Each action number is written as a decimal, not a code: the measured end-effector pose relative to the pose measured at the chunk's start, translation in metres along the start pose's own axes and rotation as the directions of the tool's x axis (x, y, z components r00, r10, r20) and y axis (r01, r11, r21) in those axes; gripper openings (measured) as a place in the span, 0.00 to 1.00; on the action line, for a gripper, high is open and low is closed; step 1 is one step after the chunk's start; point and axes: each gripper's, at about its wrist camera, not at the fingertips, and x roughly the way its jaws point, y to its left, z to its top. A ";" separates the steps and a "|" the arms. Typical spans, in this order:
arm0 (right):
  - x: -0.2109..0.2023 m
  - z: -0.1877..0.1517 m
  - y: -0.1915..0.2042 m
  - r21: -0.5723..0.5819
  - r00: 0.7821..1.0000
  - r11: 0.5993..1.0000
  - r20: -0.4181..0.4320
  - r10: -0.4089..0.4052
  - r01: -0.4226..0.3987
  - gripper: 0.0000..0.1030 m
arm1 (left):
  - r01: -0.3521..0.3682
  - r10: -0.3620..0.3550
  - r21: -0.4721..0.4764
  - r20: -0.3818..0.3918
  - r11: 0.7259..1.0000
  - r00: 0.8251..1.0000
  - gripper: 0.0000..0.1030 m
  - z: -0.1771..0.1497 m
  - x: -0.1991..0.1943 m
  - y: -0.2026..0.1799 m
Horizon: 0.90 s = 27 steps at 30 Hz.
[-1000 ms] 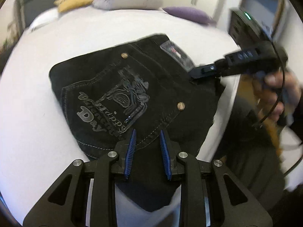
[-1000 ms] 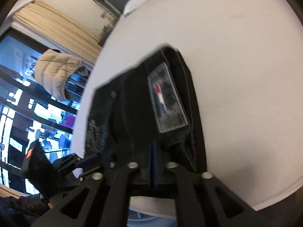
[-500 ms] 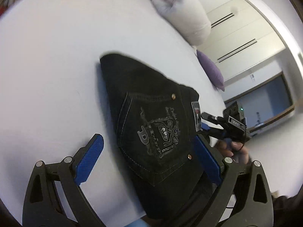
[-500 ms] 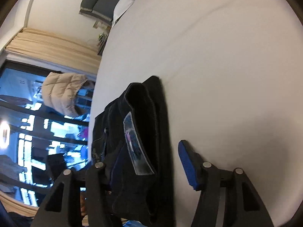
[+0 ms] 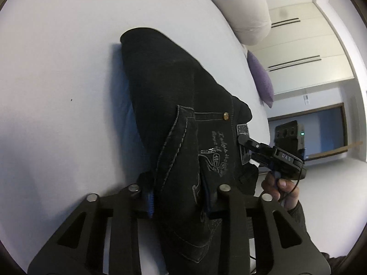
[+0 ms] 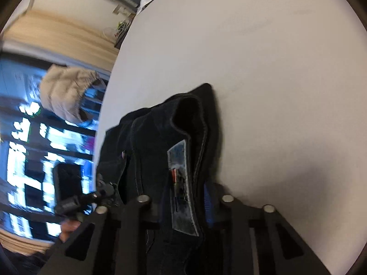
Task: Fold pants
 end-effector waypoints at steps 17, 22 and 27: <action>0.059 0.106 0.131 -0.146 0.997 0.989 0.069 0.046 -0.035 0.19 | -0.236 0.202 0.167 0.198 0.957 0.959 0.19 0.132 -0.082 -0.008; 0.114 0.147 0.144 -0.117 0.999 0.993 0.040 0.031 -0.026 0.19 | -0.320 0.286 0.152 0.212 0.935 0.935 0.19 0.179 -0.077 0.026; 0.149 0.155 0.114 -0.023 1.000 1.000 0.005 0.000 0.000 0.23 | -0.346 0.325 0.111 0.169 0.932 0.930 0.25 0.194 -0.063 0.076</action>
